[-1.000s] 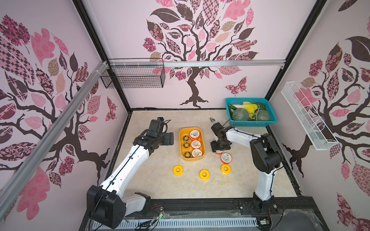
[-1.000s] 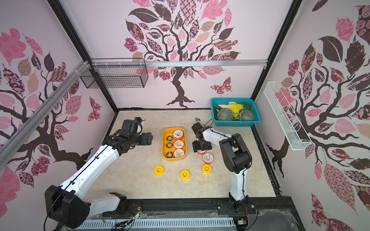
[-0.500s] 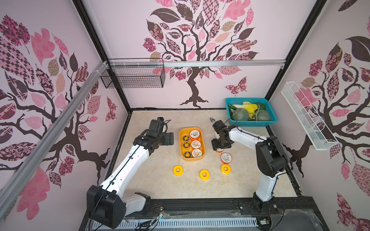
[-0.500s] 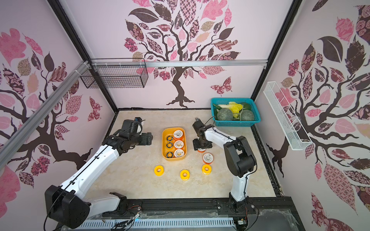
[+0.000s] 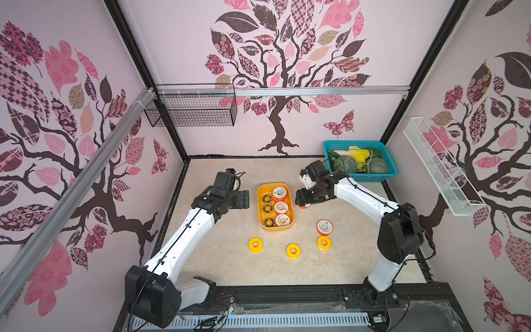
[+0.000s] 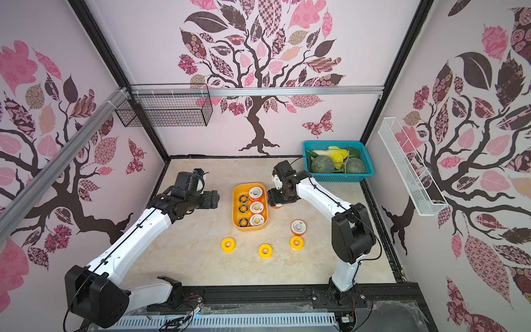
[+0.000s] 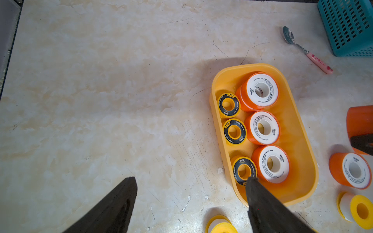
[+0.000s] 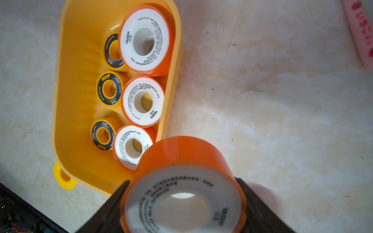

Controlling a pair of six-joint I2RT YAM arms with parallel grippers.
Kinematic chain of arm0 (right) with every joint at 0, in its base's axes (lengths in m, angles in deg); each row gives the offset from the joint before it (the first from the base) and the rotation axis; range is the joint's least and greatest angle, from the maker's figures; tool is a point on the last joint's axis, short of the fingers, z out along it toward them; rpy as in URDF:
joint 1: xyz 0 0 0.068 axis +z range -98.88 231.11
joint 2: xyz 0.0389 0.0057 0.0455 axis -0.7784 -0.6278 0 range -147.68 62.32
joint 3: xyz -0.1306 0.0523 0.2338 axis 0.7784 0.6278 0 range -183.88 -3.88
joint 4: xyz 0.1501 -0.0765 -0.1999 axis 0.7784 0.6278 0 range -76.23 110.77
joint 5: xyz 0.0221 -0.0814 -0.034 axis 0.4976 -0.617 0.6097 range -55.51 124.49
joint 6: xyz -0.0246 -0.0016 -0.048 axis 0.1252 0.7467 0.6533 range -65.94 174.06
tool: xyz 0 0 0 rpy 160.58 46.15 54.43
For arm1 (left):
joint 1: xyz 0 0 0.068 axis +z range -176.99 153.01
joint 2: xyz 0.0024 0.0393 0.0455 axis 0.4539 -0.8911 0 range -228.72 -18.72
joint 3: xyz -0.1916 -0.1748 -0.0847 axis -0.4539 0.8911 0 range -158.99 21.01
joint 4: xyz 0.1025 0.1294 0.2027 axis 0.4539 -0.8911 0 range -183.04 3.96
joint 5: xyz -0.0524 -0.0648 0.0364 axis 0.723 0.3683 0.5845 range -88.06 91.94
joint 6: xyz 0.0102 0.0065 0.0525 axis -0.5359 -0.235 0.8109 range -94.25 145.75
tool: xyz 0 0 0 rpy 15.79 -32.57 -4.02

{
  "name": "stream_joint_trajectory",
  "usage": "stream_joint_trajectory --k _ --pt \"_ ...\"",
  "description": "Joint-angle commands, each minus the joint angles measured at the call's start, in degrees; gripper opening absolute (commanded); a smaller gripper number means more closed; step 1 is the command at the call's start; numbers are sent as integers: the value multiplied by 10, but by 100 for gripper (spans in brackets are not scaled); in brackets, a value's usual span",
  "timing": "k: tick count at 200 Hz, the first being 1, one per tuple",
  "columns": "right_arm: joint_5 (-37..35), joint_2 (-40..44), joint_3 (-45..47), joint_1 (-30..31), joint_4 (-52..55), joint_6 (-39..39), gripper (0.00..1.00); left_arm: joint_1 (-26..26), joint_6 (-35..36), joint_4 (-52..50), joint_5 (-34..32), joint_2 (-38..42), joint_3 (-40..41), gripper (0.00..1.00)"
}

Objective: Put the sealing tape into the storage box
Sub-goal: Pick up the sealing tape at the center of the board, then place the sealing tape in the storage box.

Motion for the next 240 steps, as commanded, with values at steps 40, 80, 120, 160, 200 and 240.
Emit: stream_joint_trajectory --k 40,80,120,160,200,240 --pt "-24 -59 -102 62 40 45 70 2 -8 1 -1 -4 -6 90" --pt "-61 -114 -163 88 65 69 70 2 -7 -1 -1 -5 -6 90" --pt "-90 -165 -219 105 98 86 70 2 -7 -1 -1 -7 -7 90" --pt "-117 -198 -245 112 113 81 70 2 -7 -1 -2 -6 -7 90" --pt "-118 -216 -260 117 113 79 69 2 -7 -1 -2 -7 -7 90" --pt "-134 -247 -291 124 130 80 69 2 -7 -2 -3 -7 -7 90"
